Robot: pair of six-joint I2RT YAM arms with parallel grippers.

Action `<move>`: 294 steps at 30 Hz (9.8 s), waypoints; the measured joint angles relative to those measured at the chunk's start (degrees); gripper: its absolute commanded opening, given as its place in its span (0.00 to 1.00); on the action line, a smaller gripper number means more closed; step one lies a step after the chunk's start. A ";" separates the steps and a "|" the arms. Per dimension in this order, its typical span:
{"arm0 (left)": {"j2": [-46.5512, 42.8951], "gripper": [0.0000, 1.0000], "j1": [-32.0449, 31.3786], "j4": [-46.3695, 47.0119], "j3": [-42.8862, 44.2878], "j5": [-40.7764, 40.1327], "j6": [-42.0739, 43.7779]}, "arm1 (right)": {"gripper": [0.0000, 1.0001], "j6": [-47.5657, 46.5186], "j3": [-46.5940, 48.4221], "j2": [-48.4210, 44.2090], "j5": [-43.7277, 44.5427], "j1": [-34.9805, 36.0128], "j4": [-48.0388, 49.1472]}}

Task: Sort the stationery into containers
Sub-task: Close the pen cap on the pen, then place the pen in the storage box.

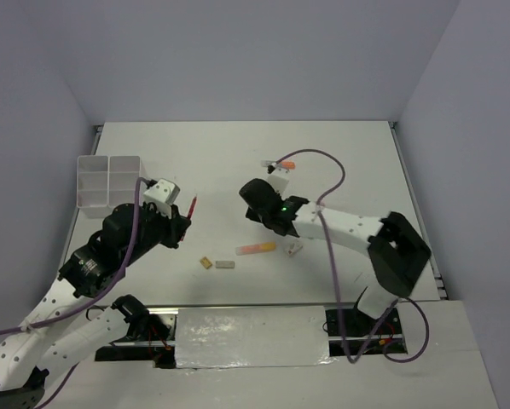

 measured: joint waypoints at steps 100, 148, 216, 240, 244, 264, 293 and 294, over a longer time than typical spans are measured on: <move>1.46 0.00 -0.59 45.72 -16.61 35.45 -22.27 | 0.00 -15.98 -18.01 -40.28 3.08 16.46 38.91; 1.29 0.00 -0.59 44.00 -16.35 33.55 -20.87 | 0.00 -17.03 -18.56 -38.69 2.97 16.85 39.01; -3.65 0.00 -0.98 51.98 -20.85 28.13 -22.56 | 0.00 -16.11 -21.99 -37.46 -4.28 16.09 48.87; -4.44 0.00 -1.36 45.09 -20.17 25.70 -20.46 | 0.00 -24.65 -22.12 -33.68 2.64 20.46 51.84; -4.52 0.00 -1.36 44.00 -20.04 25.90 -18.93 | 0.00 -24.90 -21.40 -33.59 2.25 20.48 49.83; -4.37 0.00 -1.57 39.82 -17.62 25.55 -15.85 | 0.41 -25.77 -21.55 -35.45 -0.59 20.63 47.80; 17.86 0.00 27.34 65.79 -12.41 -41.35 -7.48 | 0.59 -33.64 -34.73 -64.52 -4.15 16.70 30.64; 20.79 0.00 30.95 66.03 -10.54 -40.94 -7.93 | 0.59 -33.64 -35.58 -64.85 -4.26 16.70 30.64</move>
